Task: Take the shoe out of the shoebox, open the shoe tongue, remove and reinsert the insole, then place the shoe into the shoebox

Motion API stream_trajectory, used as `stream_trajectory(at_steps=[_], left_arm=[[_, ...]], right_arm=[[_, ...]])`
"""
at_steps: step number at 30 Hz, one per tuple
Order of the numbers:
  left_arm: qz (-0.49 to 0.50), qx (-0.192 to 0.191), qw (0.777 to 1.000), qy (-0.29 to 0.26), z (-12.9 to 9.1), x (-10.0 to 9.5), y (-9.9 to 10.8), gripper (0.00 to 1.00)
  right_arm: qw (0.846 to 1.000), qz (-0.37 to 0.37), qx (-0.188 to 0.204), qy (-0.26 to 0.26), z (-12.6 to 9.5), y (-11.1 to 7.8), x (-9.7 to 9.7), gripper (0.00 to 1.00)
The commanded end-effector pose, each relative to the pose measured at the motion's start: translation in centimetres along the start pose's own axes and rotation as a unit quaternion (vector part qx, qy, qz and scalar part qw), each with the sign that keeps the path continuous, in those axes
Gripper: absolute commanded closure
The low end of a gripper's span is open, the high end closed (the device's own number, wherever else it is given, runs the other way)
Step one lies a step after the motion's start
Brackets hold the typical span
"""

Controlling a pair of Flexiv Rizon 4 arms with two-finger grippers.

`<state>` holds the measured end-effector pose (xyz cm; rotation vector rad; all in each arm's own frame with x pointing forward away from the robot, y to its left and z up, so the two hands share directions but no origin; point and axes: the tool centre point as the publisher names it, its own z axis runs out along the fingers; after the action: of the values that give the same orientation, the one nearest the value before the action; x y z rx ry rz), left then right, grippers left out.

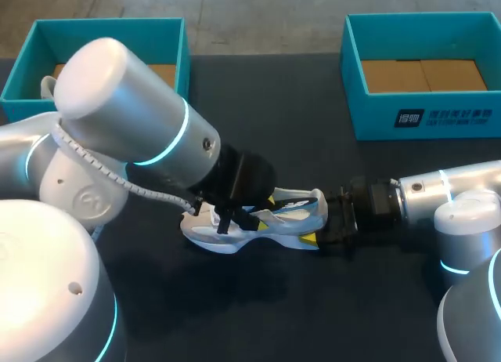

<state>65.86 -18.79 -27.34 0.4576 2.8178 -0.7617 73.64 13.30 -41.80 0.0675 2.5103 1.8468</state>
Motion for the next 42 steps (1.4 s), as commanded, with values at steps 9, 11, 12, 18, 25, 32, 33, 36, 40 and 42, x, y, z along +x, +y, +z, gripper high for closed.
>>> stream_trajectory(at_steps=[9, 11, 12, 18, 25, 32, 33, 36, 40, 42], left_arm=[[0.000, 0.010, 1.000, -0.028, 2.3, -0.7, -0.2, 0.51], [-0.003, 0.011, 0.999, -0.037, 2.5, -0.9, -0.2, 0.52], [-0.003, 0.010, 0.999, -0.040, 2.5, -0.9, -0.2, 0.52], [-0.006, 0.008, 0.999, -0.046, 2.9, -1.3, -0.1, 0.51], [0.001, 0.013, 0.998, -0.057, 1.2, -1.3, -0.4, 0.48], [0.000, 0.011, 0.998, -0.061, 1.1, -1.3, -0.4, 0.37], [-0.001, 0.009, 0.998, -0.060, 1.2, -1.3, -0.4, 0.38], [-0.003, 0.007, 0.998, -0.055, 1.2, -1.4, -0.4, 0.45], [-0.001, 0.000, 0.999, -0.051, 1.0, -1.6, -0.3, 0.49], [-0.003, -0.004, 0.999, -0.046, 1.1, -1.7, -0.2, 0.50]], right_arm=[[1.000, 0.000, 0.002, 0.000, 0.2, -0.1, 0.1, 1.00], [1.000, 0.000, 0.002, 0.000, 0.2, -0.1, 0.1, 1.00], [1.000, 0.000, 0.002, 0.000, 0.2, -0.1, 0.1, 1.00], [1.000, 0.000, 0.002, 0.000, 0.2, -0.1, 0.1, 1.00], [1.000, 0.000, 0.002, 0.000, 0.2, -0.1, 0.1, 1.00], [1.000, 0.000, 0.002, 0.000, 0.2, -0.1, 0.1, 1.00], [1.000, 0.000, 0.002, 0.000, 0.2, -0.1, 0.1, 1.00], [1.000, 0.000, 0.002, 0.000, 0.2, -0.1, 0.1, 1.00], [1.000, 0.000, 0.002, 0.000, 0.2, -0.1, 0.1, 1.00], [1.000, 0.000, 0.002, 0.000, 0.2, -0.1, 0.1, 1.00]])
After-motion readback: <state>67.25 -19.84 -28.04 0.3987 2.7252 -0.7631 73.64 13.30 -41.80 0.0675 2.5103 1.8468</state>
